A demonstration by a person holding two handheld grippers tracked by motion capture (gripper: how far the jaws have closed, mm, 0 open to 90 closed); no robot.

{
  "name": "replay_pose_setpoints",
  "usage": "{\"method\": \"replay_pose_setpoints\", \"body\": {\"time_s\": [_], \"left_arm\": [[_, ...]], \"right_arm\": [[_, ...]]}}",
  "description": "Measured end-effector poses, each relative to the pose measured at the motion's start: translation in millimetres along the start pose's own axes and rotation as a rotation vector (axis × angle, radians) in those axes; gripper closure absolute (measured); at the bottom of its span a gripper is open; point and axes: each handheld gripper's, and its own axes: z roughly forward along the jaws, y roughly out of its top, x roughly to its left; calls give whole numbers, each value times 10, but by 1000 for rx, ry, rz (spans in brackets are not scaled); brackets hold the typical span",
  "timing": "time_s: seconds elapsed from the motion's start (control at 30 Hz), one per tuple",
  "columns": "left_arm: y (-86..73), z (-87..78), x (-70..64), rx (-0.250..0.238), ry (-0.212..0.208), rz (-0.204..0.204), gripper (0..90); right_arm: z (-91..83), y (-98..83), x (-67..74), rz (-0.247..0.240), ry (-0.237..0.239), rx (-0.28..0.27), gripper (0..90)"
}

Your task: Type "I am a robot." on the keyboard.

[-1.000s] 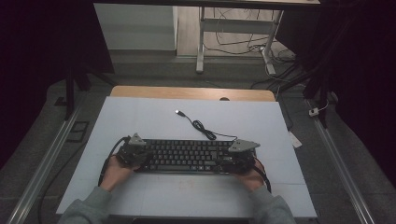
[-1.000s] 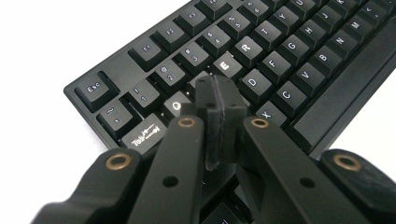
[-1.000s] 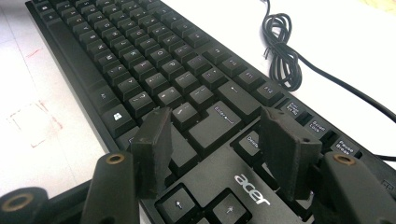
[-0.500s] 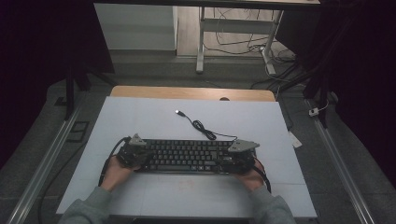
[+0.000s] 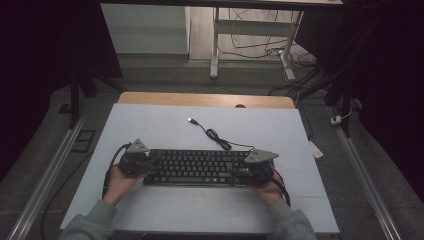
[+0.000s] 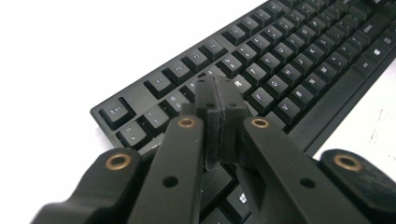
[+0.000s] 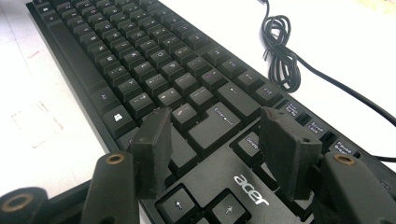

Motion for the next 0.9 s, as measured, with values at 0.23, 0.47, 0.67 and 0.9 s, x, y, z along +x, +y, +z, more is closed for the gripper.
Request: {"method": "replay_pose_setpoints", "body": {"time_s": [0.23, 0.47, 0.67, 0.9], "left_arm": [[-6, -22, 41, -23, 4, -32, 767], [5, -36, 31, -44, 4, -53, 530], [15, -33, 13, -45, -4, -53, 462], [26, -18, -11, -39, -20, -51, 424]], "right_arm": [[0, -4, -11, 4, 3, -5, 445], [-2, -3, -9, 2, 3, 0, 445], [-1, -2, -6, 1, -2, 4, 444], [2, -3, -6, 0, -1, 5, 444]]}}
